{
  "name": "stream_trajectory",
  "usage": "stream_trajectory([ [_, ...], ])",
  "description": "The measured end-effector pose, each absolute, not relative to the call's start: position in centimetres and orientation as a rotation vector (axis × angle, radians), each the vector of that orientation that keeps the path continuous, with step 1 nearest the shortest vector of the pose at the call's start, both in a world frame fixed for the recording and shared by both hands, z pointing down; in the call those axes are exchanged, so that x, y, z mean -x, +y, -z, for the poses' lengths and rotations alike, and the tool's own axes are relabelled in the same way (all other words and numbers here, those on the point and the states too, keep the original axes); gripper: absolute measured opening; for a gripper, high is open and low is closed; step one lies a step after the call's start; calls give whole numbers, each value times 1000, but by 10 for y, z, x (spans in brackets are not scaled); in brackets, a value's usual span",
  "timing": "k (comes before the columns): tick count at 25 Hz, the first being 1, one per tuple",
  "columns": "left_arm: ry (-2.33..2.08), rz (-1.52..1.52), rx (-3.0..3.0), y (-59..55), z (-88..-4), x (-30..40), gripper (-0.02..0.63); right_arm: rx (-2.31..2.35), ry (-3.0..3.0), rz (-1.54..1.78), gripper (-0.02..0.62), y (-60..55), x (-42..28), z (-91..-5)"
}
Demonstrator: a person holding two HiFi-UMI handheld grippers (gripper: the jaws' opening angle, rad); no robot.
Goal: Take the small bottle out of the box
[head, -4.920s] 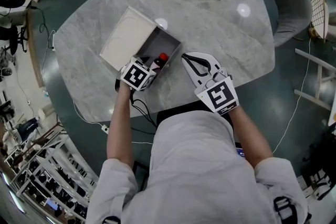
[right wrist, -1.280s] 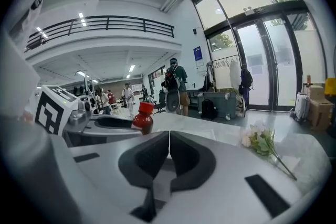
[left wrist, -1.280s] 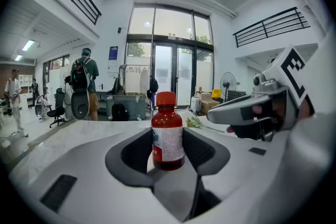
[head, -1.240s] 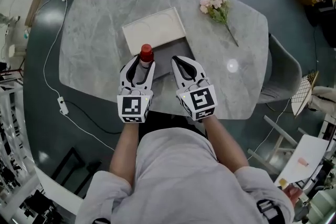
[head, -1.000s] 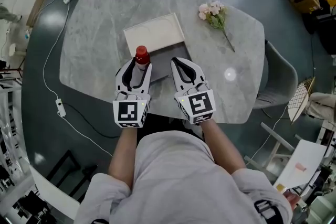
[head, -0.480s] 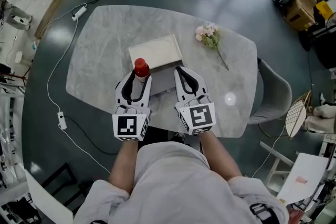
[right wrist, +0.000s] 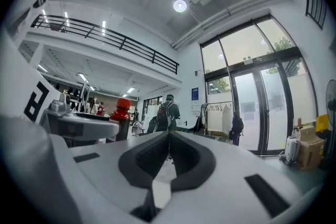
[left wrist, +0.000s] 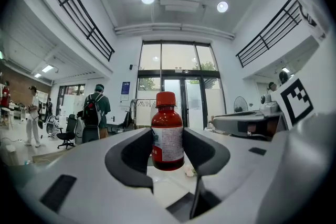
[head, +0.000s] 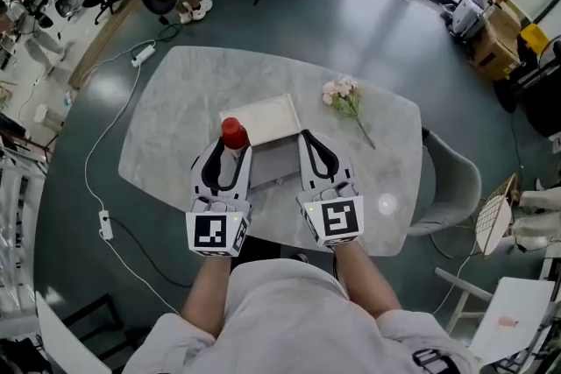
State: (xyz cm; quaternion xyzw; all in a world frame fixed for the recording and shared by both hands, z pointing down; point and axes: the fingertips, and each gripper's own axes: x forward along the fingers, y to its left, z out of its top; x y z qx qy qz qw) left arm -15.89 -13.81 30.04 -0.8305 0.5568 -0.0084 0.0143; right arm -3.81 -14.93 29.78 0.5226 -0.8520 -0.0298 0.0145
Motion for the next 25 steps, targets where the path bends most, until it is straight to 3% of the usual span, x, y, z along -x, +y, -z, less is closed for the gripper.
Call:
stream_trajectory([
  [25,1690,-32,2560,-124,-267,149,192,-1648,-2664,91,26,-140,31,-279],
])
